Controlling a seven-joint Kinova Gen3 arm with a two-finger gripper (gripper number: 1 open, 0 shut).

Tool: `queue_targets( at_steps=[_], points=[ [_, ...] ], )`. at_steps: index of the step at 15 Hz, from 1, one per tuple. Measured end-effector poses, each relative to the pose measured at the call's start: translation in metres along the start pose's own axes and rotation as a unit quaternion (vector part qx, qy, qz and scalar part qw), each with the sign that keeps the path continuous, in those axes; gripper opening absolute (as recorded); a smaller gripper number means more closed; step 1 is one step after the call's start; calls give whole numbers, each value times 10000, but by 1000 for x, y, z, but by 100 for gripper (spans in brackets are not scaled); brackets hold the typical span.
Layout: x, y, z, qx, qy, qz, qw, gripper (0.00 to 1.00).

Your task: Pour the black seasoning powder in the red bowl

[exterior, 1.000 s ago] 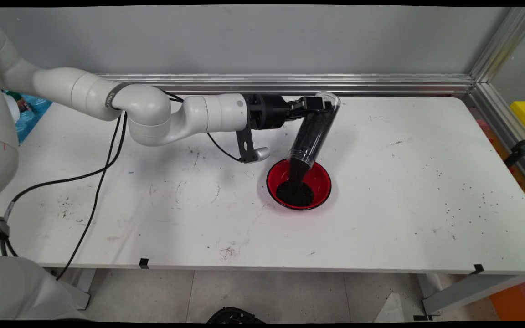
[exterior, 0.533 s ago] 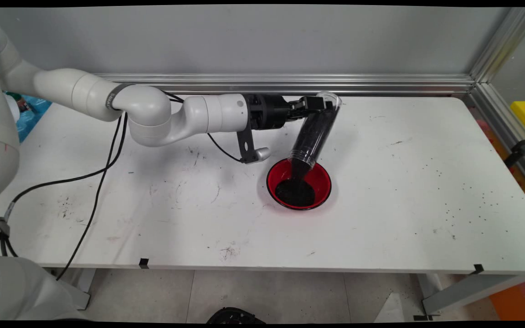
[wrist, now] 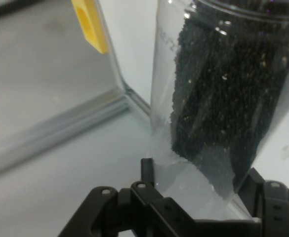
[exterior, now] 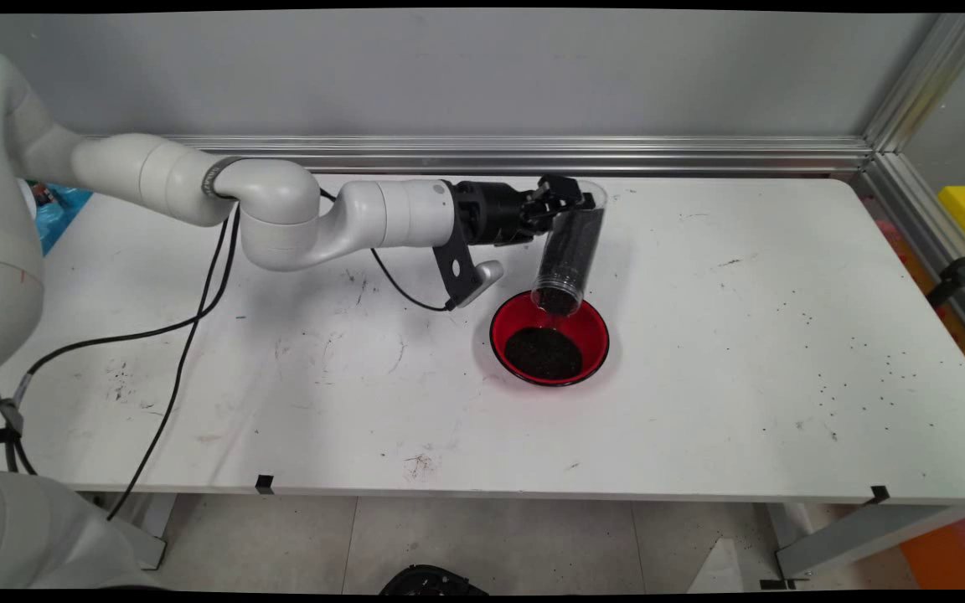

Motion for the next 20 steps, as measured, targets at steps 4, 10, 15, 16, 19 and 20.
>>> queue_targets(
  at_steps=[4,10,15,16,19,20],
  points=[
    [-5,5,4,-259,-14,-1181,9927,0],
    [-22,5,1,-715,-29,-2929,9535,0],
    [-41,-1,-8,-989,-57,-3948,9134,0],
    [-45,-4,-11,-1034,-52,-4189,9021,0],
    [-58,-14,-20,-1124,-25,-4814,8693,0],
    [-62,-15,-22,-1173,-32,-4969,8599,0]
  ],
)
